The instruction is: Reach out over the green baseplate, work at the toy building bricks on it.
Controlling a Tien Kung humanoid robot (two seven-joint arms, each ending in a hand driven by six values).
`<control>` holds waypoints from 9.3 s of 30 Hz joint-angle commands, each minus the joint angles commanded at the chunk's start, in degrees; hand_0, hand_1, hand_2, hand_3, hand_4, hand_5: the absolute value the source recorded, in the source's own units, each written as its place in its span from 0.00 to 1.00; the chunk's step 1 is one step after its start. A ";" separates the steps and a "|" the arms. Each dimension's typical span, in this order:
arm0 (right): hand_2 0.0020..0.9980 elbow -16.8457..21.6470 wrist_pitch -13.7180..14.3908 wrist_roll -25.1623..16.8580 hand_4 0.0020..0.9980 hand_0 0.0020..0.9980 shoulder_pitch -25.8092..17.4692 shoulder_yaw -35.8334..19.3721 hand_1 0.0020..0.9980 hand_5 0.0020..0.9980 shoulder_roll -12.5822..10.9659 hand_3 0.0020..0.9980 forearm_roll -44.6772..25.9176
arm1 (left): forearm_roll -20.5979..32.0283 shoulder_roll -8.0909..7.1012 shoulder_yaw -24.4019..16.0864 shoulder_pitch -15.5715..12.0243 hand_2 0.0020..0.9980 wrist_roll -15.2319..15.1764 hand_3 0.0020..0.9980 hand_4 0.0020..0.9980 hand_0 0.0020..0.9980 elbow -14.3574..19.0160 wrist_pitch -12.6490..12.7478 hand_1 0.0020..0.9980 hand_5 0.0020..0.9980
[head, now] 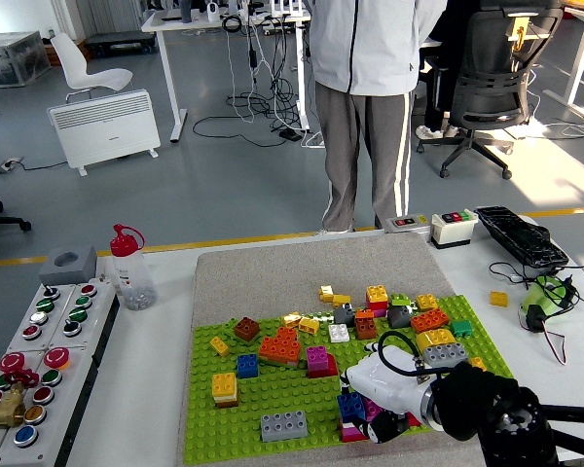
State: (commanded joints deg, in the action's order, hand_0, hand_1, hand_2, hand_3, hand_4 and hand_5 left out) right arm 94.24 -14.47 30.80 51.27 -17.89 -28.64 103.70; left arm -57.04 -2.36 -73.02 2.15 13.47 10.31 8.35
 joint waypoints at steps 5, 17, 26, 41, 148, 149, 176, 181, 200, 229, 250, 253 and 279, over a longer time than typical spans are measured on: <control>0.57 -0.18 -0.01 -0.05 0.51 1.00 -0.18 0.04 0.79 0.20 0.06 0.58 -0.03 | -0.17 0.05 -0.05 -0.11 0.77 0.04 0.67 0.47 0.73 0.00 0.00 0.76 1.00; 0.57 -0.25 -0.17 0.22 0.51 1.00 -0.20 -0.09 0.79 0.20 0.11 0.58 0.01 | 0.03 0.06 0.11 -0.06 0.77 0.00 0.67 0.47 0.73 0.00 -0.02 0.76 1.00; 0.57 0.24 -1.18 0.89 0.52 1.00 -0.05 -0.40 0.79 0.19 -0.03 0.59 0.08 | 0.33 0.05 0.30 0.01 0.77 0.00 0.67 0.47 0.73 0.00 -0.04 0.76 1.00; 0.71 0.69 -2.60 1.31 0.61 1.00 0.12 -0.81 0.80 0.24 -0.02 0.71 -0.09 | 0.74 0.02 0.61 0.02 0.77 -0.09 0.67 0.47 0.73 0.00 -0.05 0.76 1.00; 0.58 7.69 20.49 -20.22 0.04 0.40 -15.63 -10.76 0.51 0.10 -7.26 0.54 9.47 | 0.04 0.24 -0.03 -0.23 0.77 0.02 0.67 0.47 0.73 0.00 -0.11 0.76 1.00; 0.58 7.69 20.42 -20.17 0.04 0.40 -15.56 -10.63 0.51 0.10 -7.13 0.54 9.50 | 0.00 0.25 -0.05 -0.25 0.77 0.03 0.67 0.47 0.73 0.00 -0.11 0.76 1.00; 0.58 4.96 19.77 -20.05 0.02 0.40 -15.13 -8.65 0.50 0.05 -5.05 0.54 8.53 | -0.39 0.35 -0.08 -0.53 0.77 0.05 0.67 0.47 0.72 0.00 -0.17 0.76 1.00; 0.58 4.00 19.68 -20.06 0.02 0.40 -15.16 -8.79 0.50 0.05 -5.04 0.54 8.49 | -0.29 0.35 -0.06 -0.41 0.77 0.00 0.67 0.47 0.72 0.00 -0.17 0.76 1.00; 0.58 2.69 19.40 -20.08 0.03 0.40 -15.44 -9.09 0.50 0.04 -5.15 0.54 8.34 | -0.25 0.40 -0.13 -0.28 0.77 -0.05 0.67 0.47 0.73 0.00 -0.16 0.76 1.00; 0.57 1.91 17.43 -18.59 0.06 0.39 -15.91 -9.50 0.50 0.04 -5.34 0.53 8.35 | -0.15 0.44 -0.06 -0.30 0.77 -0.06 0.67 0.47 0.73 0.00 -0.17 0.76 1.00; 0.57 0.44 16.71 -18.23 0.07 0.39 -16.28 -8.61 0.49 0.05 -4.85 0.53 8.05 | -0.41 0.48 -0.02 -0.61 0.77 0.05 0.67 0.47 0.72 0.00 -0.17 0.76 1.00; 0.57 0.46 16.68 -18.19 0.08 0.39 -16.23 -8.53 0.49 0.04 -4.85 0.53 8.11 | -0.38 0.49 -0.01 -0.65 0.77 0.04 0.67 0.47 0.73 0.00 -0.18 0.76 1.00; 0.57 1.88 18.33 -17.89 0.09 0.38 -15.88 -12.43 0.50 0.05 -4.75 0.54 9.22 | 0.08 0.41 0.18 -0.32 0.77 -0.06 0.67 0.47 0.73 0.00 -0.27 0.76 1.00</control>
State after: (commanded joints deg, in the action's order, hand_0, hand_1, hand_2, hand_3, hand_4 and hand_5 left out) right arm 96.12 3.86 12.90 35.39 -30.32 -33.39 112.91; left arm -56.97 -1.94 -72.84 1.83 13.41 10.31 8.09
